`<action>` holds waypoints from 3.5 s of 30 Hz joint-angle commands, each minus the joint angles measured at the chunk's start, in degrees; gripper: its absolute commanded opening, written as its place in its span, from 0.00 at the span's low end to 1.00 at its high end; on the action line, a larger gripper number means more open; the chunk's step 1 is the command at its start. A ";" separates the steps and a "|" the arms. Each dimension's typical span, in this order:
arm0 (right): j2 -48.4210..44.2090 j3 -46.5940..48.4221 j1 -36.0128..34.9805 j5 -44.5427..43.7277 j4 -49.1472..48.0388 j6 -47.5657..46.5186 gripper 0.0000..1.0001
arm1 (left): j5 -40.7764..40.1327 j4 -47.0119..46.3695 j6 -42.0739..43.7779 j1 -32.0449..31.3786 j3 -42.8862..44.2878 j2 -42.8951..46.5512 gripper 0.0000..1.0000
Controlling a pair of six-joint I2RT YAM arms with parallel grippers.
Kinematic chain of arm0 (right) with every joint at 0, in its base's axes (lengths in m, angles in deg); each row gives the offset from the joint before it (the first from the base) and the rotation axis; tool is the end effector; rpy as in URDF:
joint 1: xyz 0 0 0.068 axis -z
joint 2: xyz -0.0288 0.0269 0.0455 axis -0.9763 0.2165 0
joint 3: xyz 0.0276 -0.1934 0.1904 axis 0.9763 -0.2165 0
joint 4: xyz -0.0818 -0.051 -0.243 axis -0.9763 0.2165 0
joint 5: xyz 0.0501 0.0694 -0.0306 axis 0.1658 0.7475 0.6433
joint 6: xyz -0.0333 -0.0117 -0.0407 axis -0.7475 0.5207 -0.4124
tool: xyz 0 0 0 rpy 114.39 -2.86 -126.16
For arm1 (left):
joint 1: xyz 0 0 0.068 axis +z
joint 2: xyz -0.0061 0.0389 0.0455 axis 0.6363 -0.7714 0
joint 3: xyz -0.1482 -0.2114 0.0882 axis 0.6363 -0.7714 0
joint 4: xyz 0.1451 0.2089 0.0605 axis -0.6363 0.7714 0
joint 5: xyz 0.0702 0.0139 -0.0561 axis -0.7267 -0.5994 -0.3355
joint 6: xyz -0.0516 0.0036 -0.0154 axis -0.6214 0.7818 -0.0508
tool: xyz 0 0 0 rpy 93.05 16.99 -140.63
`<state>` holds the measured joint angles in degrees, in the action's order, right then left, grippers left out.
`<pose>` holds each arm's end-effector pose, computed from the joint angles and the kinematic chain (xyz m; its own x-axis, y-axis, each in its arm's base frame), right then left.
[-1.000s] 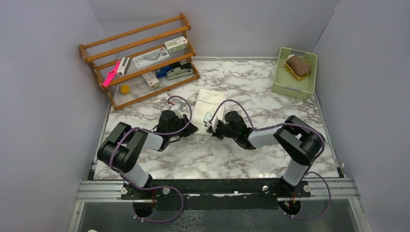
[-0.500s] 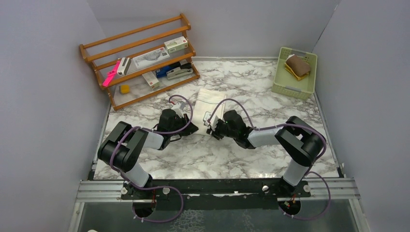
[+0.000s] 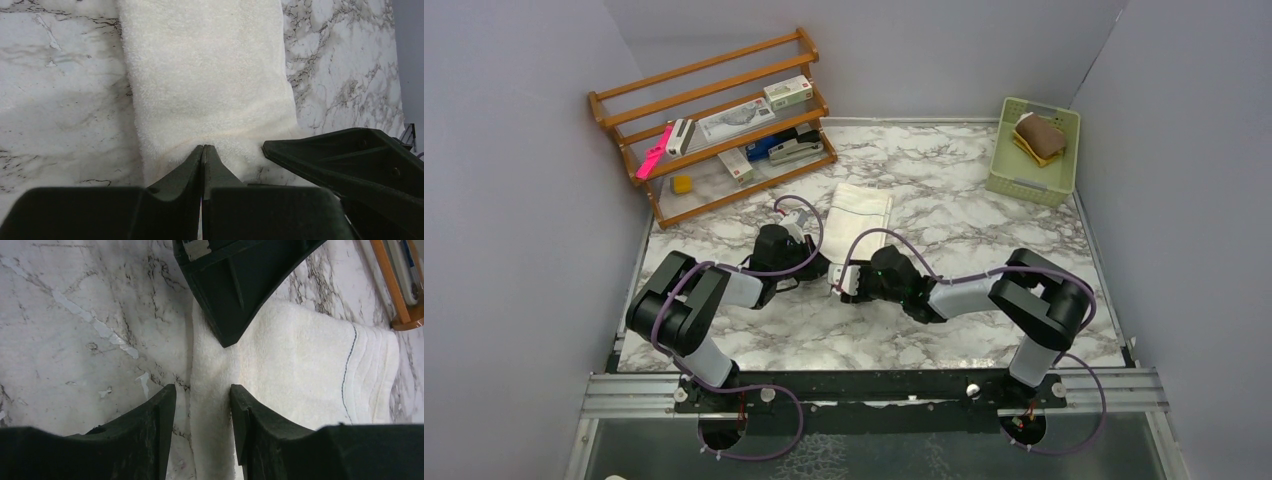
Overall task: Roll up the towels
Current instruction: Roll the towel at the center of the board.
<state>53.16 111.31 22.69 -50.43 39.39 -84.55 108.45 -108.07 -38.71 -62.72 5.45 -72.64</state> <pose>0.1849 0.2698 0.1318 0.2779 -0.6300 -0.7251 -0.8779 0.1399 -0.4580 0.2466 -0.1200 0.1223 -0.7548 -0.2726 -0.5966 0.2667 0.7034 -0.6588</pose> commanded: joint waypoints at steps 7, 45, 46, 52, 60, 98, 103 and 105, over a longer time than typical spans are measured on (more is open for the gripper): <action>-3.77 -3.85 -1.73 -5.28 -8.31 -6.38 0.54 | 0.60 3.90 2.35 0.42 1.73 -2.86 0.04; 4.96 8.20 1.52 -7.61 12.94 -1.46 0.37 | 2.42 8.07 6.14 0.53 3.71 -3.29 0.04; 4.86 8.21 1.59 -7.79 12.97 -1.48 0.37 | 2.41 8.30 6.33 0.56 3.81 -3.29 0.04; 5.58 10.67 2.11 -7.12 18.07 -1.48 0.39 | 2.86 10.18 7.70 0.65 5.02 -3.26 0.04; 10.05 18.04 3.50 -3.21 29.60 0.76 0.23 | 4.04 13.84 9.45 1.15 8.08 -2.50 0.05; 11.73 31.74 20.53 46.06 38.32 58.12 0.01 | 2.57 21.12 -2.39 6.43 -2.22 36.96 0.32; 15.02 31.10 22.64 49.15 35.32 63.00 0.01 | -0.83 16.97 -2.15 0.07 -1.82 31.82 0.32; 16.40 31.12 23.01 50.11 34.49 64.01 0.01 | -0.90 14.76 -2.53 -0.83 -1.77 29.50 0.32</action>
<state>66.26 143.33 45.25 -6.08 77.83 -25.73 109.80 -87.59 -40.88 -61.47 3.70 -39.50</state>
